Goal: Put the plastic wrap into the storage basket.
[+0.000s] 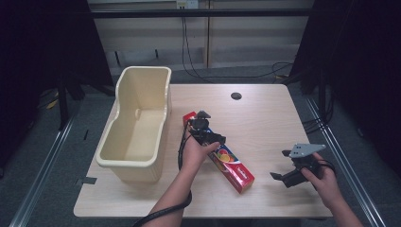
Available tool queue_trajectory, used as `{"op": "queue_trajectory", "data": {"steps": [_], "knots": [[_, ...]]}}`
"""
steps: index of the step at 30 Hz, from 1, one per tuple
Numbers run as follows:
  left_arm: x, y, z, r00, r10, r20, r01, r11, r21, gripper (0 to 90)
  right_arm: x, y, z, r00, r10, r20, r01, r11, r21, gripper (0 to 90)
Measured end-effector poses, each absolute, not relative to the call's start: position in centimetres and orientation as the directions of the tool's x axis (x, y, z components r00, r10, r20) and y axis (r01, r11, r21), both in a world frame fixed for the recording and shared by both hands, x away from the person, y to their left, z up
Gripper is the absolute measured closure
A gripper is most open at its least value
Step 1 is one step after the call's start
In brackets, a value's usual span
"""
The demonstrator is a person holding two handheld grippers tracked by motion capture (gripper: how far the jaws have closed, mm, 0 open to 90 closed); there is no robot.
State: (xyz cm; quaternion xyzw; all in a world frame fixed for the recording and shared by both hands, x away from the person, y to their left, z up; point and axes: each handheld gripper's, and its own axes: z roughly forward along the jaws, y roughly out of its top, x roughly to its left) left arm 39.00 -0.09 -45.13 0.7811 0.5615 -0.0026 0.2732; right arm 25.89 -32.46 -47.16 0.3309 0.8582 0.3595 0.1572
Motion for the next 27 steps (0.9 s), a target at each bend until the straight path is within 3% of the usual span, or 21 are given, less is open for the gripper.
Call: {"op": "queue_trajectory", "data": {"steps": [20, 27], "knots": [[40.4, -3.0, -46.0, 0.325, 0.905, -0.275, 0.897, -0.203, 0.394, 0.0, 25.8, -32.7, -47.1, -0.726, 0.686, -0.042, 0.449, 0.519, 0.727, 2.0], [40.6, -2.7, -46.3, 0.315, 0.9, -0.302, 0.906, -0.189, 0.38, 0.0, 25.7, -32.8, -47.1, -0.724, 0.688, -0.045, 0.448, 0.518, 0.729, 2.1]]}}
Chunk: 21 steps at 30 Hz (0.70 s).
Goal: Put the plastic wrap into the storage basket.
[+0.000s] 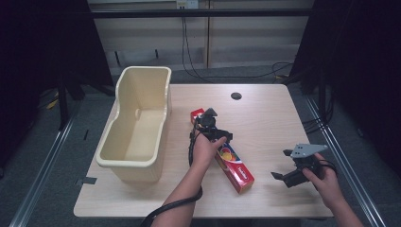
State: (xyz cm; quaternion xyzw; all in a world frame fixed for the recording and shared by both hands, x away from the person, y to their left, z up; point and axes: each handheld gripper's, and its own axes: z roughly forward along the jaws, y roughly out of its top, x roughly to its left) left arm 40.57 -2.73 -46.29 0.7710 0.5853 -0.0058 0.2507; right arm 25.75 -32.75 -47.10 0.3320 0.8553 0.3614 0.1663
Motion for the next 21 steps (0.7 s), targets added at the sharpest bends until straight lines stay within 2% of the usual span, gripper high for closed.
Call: {"op": "queue_trajectory", "data": {"steps": [6, 10, 21], "knots": [[40.7, -2.0, -46.3, 0.355, 0.884, -0.305, 0.898, -0.232, 0.374, 0.1, 25.7, -32.7, -47.1, -0.726, 0.686, -0.044, 0.444, 0.517, 0.732, 2.1], [40.7, -1.4, -46.0, 0.367, 0.875, -0.315, 0.903, -0.254, 0.347, 3.2, 25.7, -32.8, -47.1, -0.725, 0.688, -0.041, 0.447, 0.514, 0.732, 2.1], [40.9, 0.8, -44.2, 0.396, 0.891, -0.222, 0.898, -0.326, 0.295, 24.8, 25.7, -32.7, -47.1, -0.722, 0.69, -0.043, 0.448, 0.514, 0.732, 2.0]]}}
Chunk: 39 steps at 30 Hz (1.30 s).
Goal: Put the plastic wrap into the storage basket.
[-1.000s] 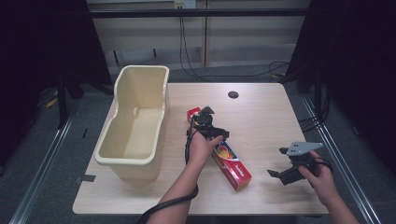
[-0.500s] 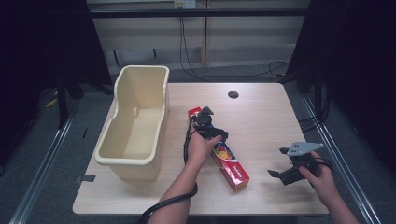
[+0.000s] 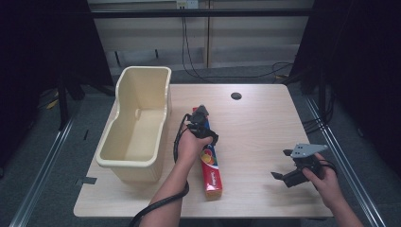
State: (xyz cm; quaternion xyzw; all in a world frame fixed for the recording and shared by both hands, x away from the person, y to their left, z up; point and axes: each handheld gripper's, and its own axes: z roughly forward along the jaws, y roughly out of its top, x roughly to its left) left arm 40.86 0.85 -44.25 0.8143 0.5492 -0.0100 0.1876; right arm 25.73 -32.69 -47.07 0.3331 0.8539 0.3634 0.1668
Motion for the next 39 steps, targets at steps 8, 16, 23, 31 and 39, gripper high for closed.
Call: {"op": "queue_trajectory", "data": {"steps": [8, 16, 23, 31, 39], "knots": [[40.9, 0.8, -44.5, 0.406, 0.899, -0.163, 0.887, -0.345, 0.308, 22.2, 25.8, -32.7, -47.0, -0.724, 0.688, -0.045, 0.443, 0.514, 0.734, 2.1], [41.1, 0.1, -45.2, 0.396, 0.904, -0.163, 0.891, -0.336, 0.305, 18.2, 25.8, -32.8, -47.0, -0.72, 0.693, -0.036, 0.454, 0.51, 0.731, 2.0], [41.2, 0.3, -45.5, 0.338, 0.924, -0.181, 0.916, -0.278, 0.29, 24.9, 25.8, -32.9, -47.0, -0.72, 0.693, -0.037, 0.451, 0.508, 0.734, 2.0], [41.3, 0.0, -44.8, 0.268, 0.953, -0.143, 0.948, -0.234, 0.216, 34.0, 25.8, -32.9, -46.9, -0.717, 0.697, -0.037, 0.451, 0.504, 0.737, 2.0], [41.3, 0.6, -44.3, 0.304, 0.937, -0.173, 0.947, -0.277, 0.162, 39.1, 25.8, -33.0, -46.9, -0.715, 0.698, -0.034, 0.45, 0.498, 0.741, 2.0]]}}
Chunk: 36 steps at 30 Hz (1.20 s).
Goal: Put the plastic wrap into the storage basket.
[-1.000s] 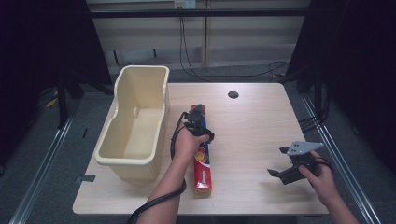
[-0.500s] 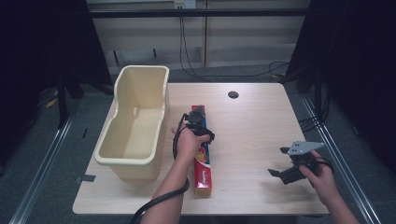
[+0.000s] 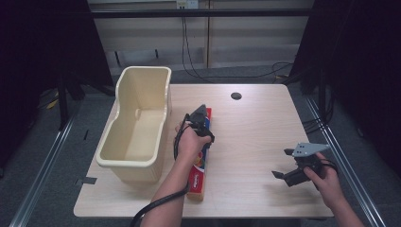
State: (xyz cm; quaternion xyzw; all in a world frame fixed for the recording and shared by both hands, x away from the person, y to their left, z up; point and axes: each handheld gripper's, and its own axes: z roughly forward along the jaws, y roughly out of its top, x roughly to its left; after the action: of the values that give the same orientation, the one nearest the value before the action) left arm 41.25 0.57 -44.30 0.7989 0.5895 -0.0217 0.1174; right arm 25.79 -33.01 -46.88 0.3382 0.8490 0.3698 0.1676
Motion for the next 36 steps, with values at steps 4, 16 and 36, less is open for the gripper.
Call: {"op": "queue_trajectory", "data": {"steps": [4, 16, 36], "knots": [[41.2, 0.9, -43.6, 0.3, 0.932, -0.203, 0.951, -0.276, 0.14, 39.5, 25.8, -33.0, -46.9, -0.714, 0.699, -0.032, 0.452, 0.496, 0.741, 2.0], [41.0, 1.4, -39.9, 0.321, 0.926, -0.198, 0.945, -0.3, 0.131, 39.9, 25.8, -33.0, -46.9, -0.715, 0.698, -0.033, 0.451, 0.496, 0.742, 2.0], [40.9, 2.9, -33.8, 0.34, 0.911, -0.232, 0.94, -0.326, 0.096, 40.1, 25.8, -33.0, -46.8, -0.719, 0.694, -0.038, 0.44, 0.497, 0.748, 2.0]]}}
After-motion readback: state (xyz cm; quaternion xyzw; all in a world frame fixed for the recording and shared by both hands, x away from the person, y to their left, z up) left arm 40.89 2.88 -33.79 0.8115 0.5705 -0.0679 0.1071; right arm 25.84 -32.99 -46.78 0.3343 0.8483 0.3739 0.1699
